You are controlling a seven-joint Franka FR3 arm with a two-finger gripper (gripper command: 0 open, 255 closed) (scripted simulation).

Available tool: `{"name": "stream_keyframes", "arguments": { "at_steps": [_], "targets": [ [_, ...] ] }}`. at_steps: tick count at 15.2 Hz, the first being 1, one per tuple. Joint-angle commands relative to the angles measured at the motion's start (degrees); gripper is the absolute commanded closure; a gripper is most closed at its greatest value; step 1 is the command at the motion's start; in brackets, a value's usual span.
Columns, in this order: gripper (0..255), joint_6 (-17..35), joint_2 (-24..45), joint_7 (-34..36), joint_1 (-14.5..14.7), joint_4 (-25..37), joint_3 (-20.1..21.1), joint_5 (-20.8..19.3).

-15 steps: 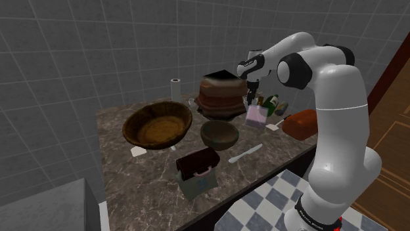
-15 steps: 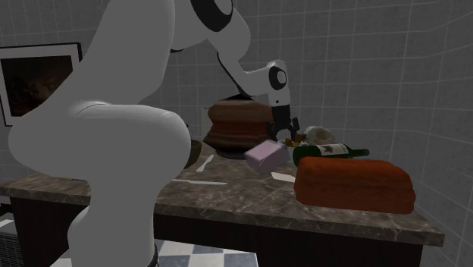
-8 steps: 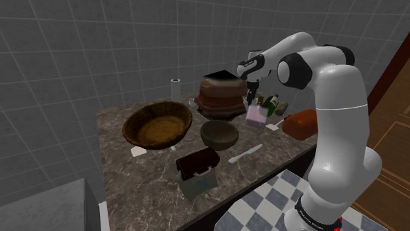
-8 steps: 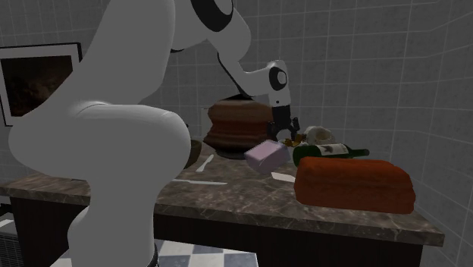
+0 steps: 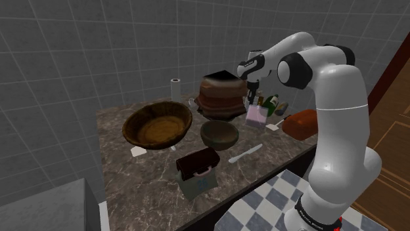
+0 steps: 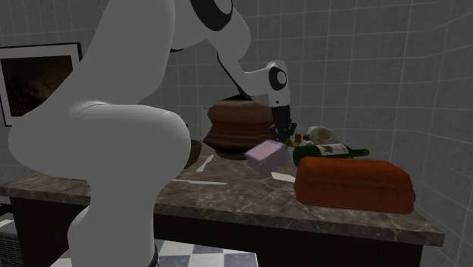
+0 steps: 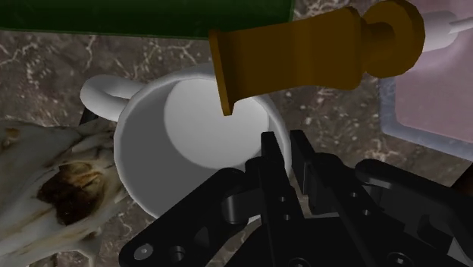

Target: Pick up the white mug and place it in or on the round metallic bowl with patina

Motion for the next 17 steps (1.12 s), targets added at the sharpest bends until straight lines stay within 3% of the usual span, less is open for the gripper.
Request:
{"name": "stream_keyframes", "arguments": {
  "at_steps": [1,17],
  "targets": [
    [255,-0.28,1.61,-0.17,0.6,-0.81,0.9,0.0],
    [255,-9.47,-2.19,-0.75,0.91,4.87,-0.33,-1.24]
  ]
}}
